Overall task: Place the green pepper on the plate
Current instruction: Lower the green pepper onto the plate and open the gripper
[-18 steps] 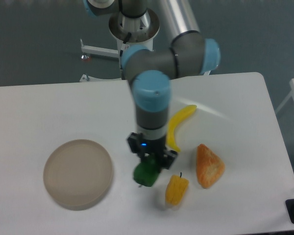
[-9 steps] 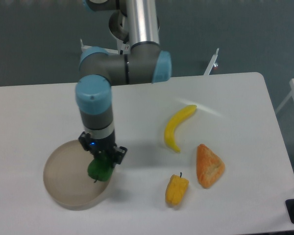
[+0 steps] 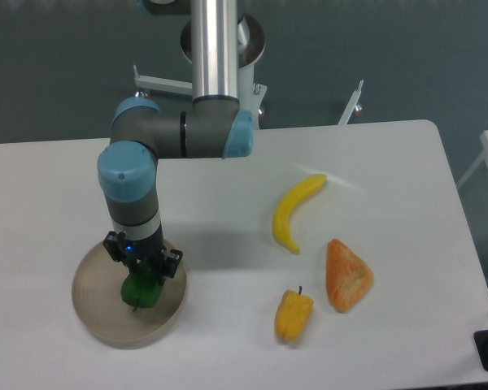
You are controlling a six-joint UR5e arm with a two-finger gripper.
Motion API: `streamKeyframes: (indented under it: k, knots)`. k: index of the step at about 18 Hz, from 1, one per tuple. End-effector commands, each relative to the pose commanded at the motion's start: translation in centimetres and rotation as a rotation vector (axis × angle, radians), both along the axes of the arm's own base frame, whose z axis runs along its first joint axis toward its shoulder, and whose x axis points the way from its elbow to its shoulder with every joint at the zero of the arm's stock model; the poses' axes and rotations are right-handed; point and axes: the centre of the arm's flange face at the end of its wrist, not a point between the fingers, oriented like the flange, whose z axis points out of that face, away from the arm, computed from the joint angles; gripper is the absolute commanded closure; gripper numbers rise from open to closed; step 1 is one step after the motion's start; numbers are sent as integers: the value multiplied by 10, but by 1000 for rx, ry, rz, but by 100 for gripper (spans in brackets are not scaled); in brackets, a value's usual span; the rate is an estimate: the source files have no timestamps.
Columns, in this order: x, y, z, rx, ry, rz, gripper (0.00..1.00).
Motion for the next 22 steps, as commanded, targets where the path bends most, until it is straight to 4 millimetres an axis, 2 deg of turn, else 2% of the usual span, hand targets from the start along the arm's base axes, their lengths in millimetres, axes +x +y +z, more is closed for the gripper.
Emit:
streamKeyframes:
  k: [3, 19, 20, 21, 22]
  knots:
    - [7, 1, -6, -7, -1, -15, 59]
    - [9, 6, -13, -9, -2, -25, 55]
    - [8, 7, -12, -6, -1, -25, 52]
    - [8, 7, -11, -4, -1, -25, 39]
    - [8, 8, -10, -1, 0, -26, 16]
